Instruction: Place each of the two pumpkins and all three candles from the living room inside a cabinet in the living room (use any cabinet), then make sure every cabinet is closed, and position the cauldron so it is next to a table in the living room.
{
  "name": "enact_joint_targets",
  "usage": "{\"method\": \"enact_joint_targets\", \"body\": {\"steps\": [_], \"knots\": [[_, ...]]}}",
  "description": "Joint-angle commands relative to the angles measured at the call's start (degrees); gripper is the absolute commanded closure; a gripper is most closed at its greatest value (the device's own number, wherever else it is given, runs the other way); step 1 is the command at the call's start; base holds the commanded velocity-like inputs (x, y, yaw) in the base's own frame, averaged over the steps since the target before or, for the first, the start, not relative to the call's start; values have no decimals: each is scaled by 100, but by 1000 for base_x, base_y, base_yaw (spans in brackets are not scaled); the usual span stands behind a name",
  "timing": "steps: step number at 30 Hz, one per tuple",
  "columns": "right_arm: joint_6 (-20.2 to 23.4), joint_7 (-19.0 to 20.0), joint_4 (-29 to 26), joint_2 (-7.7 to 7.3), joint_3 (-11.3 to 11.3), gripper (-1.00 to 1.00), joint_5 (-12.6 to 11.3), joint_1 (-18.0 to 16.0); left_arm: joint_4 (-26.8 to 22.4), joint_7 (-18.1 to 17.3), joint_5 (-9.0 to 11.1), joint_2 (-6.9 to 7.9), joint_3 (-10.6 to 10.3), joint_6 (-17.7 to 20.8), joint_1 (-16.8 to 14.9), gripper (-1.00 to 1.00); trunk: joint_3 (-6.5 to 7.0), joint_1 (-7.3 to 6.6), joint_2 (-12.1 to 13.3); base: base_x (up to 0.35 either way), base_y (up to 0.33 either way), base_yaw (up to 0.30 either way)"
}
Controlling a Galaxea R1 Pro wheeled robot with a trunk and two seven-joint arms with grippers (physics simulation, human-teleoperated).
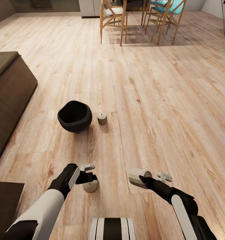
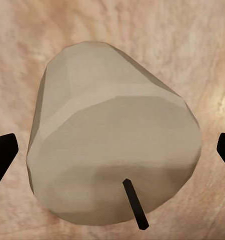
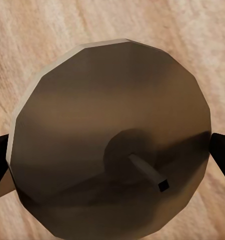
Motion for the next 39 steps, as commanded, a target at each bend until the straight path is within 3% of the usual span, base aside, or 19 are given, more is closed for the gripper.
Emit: {"method": "enact_joint_targets", "body": {"steps": [1,7,18,22,39], "knots": [[28,-24,-6,4,-10,100,-49,-2,-6,-13,-1,-6,36,30,-1,-100,-4,-1,-2,0,0,0],[28,-24,-6,4,-10,100,-51,-2,-6,-13,-1,-13,36,34,-1,-100,-92,9,-7,0,0,0],[30,-24,-6,4,-13,100,-58,-3,-6,-13,-1,-37,36,30,-1,-100,-92,9,-7,0,0,0],[33,-24,-4,4,-14,100,-58,-1,-6,-13,-1,-40,36,30,-1,-100,-181,20,-12,0,0,0],[32,-24,-3,4,-13,100,-58,-3,-6,-13,-1,-41,36,30,-1,-100,-181,20,-12,0,0,0]]}}
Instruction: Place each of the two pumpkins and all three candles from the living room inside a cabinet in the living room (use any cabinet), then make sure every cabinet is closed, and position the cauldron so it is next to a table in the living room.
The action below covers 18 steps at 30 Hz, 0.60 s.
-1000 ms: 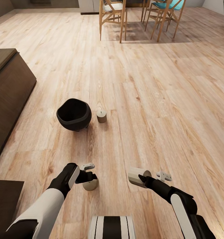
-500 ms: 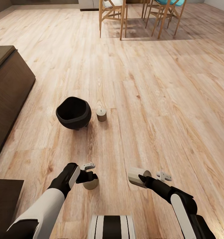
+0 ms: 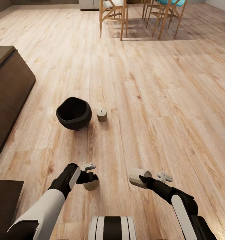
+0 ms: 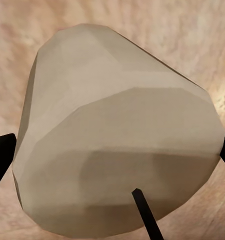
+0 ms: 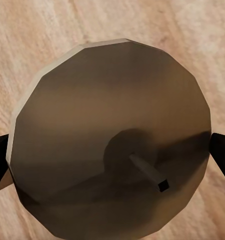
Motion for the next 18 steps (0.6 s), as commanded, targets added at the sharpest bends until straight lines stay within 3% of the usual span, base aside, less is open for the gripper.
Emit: {"method": "enact_joint_targets", "body": {"steps": [1,18], "knots": [[31,-24,-7,4,-10,100,-50,-2,-4,-24,-59,-7,36,29,5,-100,-5,0,-1,0,0,0],[31,-24,-3,4,-15,100,-50,-1,-4,-3,-59,-7,36,30,5,-100,-5,0,-1,0,0,0]]}}
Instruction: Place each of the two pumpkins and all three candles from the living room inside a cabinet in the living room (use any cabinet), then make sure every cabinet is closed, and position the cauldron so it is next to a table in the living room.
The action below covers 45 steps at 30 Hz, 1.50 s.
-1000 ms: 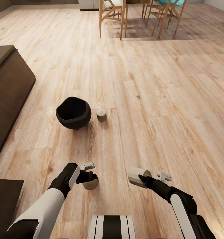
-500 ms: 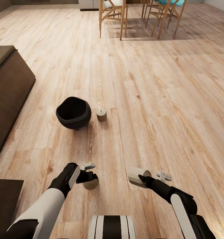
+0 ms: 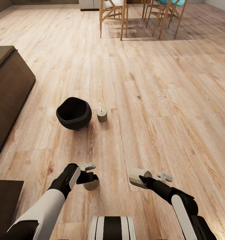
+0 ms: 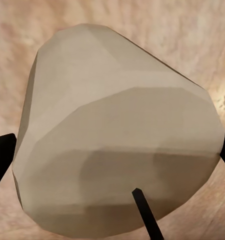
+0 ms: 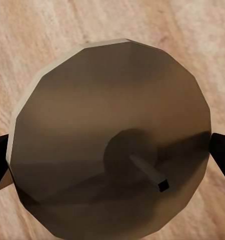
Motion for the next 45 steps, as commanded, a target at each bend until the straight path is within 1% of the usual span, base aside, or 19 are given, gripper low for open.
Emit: {"method": "enact_joint_targets", "body": {"steps": [1,17,18,45], "knots": [[30,-24,-5,4,-9,100,-50,-4,-4,-21,-87,-6,38,29,5,-100,-5,0,-1,0,0,0],[26,-24,-7,4,-11,100,-50,-5,-4,-27,-87,-6,38,30,5,-100,-5,0,-1,0,0,0],[26,-24,-7,4,-9,100,-50,-6,-4,-27,-87,-6,38,29,5,100,-5,0,-1,0,0,0],[30,-24,-4,4,-11,100,-50,-3,-51,-44,-80,3,38,107,5,100,-5,0,-1,0,0,0]]}}
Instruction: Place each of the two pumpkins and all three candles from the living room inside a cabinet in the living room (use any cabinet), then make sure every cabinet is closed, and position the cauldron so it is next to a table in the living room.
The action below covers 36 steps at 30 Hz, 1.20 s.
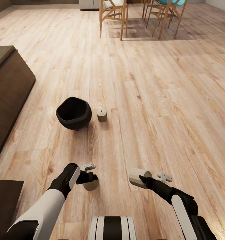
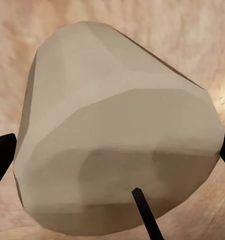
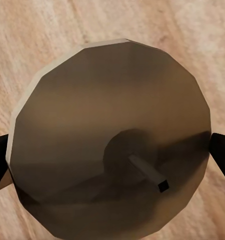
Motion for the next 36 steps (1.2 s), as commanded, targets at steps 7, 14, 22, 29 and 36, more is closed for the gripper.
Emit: {"method": "enact_joint_targets", "body": {"steps": [7,14,22,29,36], "knots": [[28,-24,-6,4,-10,100,-52,-3,-27,-6,-8,-13,35,30,-1,100,63,-9,3,0,0,0],[28,-25,-3,4,-10,100,-49,-6,-30,-3,49,-15,35,54,-1,100,218,-27,12,0,0,0],[26,-30,-2,4,-10,100,-43,-5,-32,-11,113,-23,35,207,-1,100,395,-47,23,0,0,0],[30,-31,-3,4,-10,100,-43,-5,-101,-15,117,-22,35,239,-1,100,550,-65,32,-91,0,0],[31,-34,3,4,-12,100,-61,-3,-124,-20,116,-16,35,256,-1,100,705,-83,41,-146,0,0]]}}
